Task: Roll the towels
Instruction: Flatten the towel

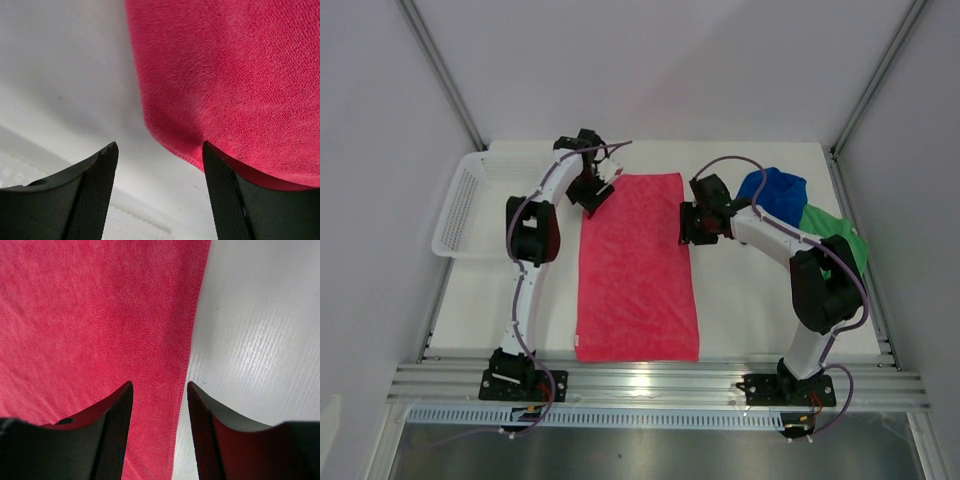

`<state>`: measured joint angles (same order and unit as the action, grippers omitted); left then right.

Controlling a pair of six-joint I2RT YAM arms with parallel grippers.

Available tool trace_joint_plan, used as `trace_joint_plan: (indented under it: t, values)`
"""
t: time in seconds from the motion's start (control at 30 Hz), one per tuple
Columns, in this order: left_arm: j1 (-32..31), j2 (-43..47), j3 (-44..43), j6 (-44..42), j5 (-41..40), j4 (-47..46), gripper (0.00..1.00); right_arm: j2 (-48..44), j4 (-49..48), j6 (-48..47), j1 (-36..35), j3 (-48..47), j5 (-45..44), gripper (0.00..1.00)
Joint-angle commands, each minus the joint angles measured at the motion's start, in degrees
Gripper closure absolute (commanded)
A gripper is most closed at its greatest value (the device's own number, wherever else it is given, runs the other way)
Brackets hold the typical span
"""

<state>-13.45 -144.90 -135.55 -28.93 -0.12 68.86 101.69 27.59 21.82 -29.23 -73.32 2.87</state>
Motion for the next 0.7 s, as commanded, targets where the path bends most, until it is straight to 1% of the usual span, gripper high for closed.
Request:
trace_joint_plan:
  t: [0.0, 0.07, 0.17, 0.2, 0.3, 0.33, 0.4, 0.43, 0.5, 0.53, 0.6, 0.67]
  values:
    - [-0.35, -0.47, 0.1, -9.37, 2.56, 0.85, 0.29, 0.17, 0.18, -1.35, 0.49, -2.0, -0.5, 0.49]
    - [-0.35, 1.63, 1.85, -11.14, 5.12, -2.22, 0.31, 0.79, -0.08, -1.35, 0.93, -2.35, -0.15, 0.49]
    - [-0.52, 5.5, 5.1, -14.48, 9.08, -6.18, 0.39, 2.19, 0.44, -1.43, 1.37, -3.14, 0.03, 0.5]
    - [-0.61, 6.2, 8.77, -16.14, 9.35, -8.63, 0.41, 2.55, 0.62, -1.69, 1.55, -3.23, -0.15, 0.5]
    - [-1.05, 6.04, 9.08, -18.7, 10.84, -6.91, 0.5, 2.64, 0.71, -1.87, 1.9, -3.06, -0.33, 0.5]
    - [-1.05, 5.25, 7.85, -18.97, 10.76, -5.94, 0.58, 2.55, 0.71, -1.87, 2.07, -2.97, -0.33, 0.5]
    - [-1.05, 2.88, 5.22, -19.24, 10.84, -3.48, 0.67, 2.29, 0.88, -1.96, 2.34, -2.71, -0.59, 0.5]
    - [-1.05, 2.26, 2.77, -19.06, 10.58, -1.82, 0.81, 1.76, 0.88, -2.05, 2.6, -2.53, -0.68, 0.5]
    - [-1.14, 2.34, 2.57, -18.19, 9.88, -1.8, 0.97, 1.23, 0.53, -2.05, 2.6, -1.75, -0.77, 0.51]
    - [-1.4, 2.86, 4.13, -17.66, 9.35, -3.1, 0.99, 0.97, 0.44, -1.96, 2.69, -1.39, -0.85, 0.51]
    - [-1.92, 6.01, 5.9, -16.08, 5.32, -5.74, 0.99, 0.44, -0.34, -1.61, 2.69, -0.25, -0.76, 0.51]
    - [-3.42, 9.44, 13.07, -15.98, 0.59, -12.23, 0.99, 0.53, -1.4, -0.39, 2.69, 0.8, -0.07, 0.52]
